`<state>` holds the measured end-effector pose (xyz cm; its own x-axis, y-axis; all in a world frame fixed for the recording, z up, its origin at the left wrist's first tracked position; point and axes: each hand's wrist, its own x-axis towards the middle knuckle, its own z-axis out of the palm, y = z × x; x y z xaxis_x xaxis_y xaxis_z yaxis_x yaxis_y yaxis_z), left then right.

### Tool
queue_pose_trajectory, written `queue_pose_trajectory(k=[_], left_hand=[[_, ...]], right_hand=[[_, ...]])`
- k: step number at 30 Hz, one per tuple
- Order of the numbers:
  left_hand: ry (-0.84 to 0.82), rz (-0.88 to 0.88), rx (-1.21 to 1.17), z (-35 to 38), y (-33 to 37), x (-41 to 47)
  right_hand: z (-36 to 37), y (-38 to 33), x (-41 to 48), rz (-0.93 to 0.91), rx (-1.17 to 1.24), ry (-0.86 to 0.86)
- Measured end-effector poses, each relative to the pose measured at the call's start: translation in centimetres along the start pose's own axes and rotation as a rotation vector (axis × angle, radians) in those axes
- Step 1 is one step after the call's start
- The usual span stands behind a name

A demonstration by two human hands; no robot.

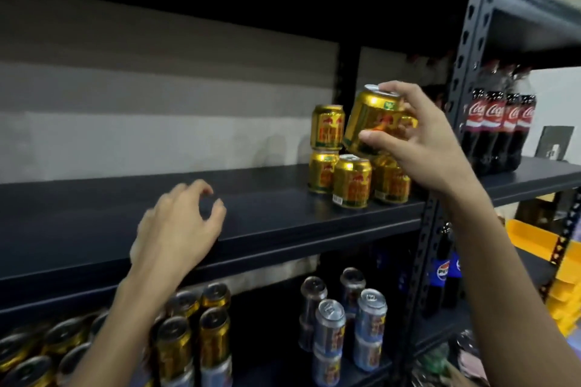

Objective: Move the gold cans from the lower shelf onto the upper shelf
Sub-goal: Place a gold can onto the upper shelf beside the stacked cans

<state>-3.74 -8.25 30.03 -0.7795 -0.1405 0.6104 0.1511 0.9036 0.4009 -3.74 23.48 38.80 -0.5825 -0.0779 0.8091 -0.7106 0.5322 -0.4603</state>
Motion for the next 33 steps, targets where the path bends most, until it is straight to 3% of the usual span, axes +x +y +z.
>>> queue_pose_trajectory(k=[3, 8, 22, 33], left_hand=[[-0.119, 0.023, 0.194, 0.4, 0.0, -0.1], [-0.190, 0.016, 0.253, 0.2, -0.1, 0.1], [-0.171, 0.036, 0.256, 1.4, -0.8, 0.7], [-0.153, 0.037, 0.261, 1.4, -0.7, 0.6]], right_hand=[[0.5, 1.6, 2.0, 0.028, -0.089, 0.005], [1.5, 3.1, 3.4, 0.117, -0.124, -0.017], [3.0, 4.3, 2.7, 0.227, -0.086, 0.009], [6.7, 3.8, -0.9, 0.169, -0.219, 0.223]])
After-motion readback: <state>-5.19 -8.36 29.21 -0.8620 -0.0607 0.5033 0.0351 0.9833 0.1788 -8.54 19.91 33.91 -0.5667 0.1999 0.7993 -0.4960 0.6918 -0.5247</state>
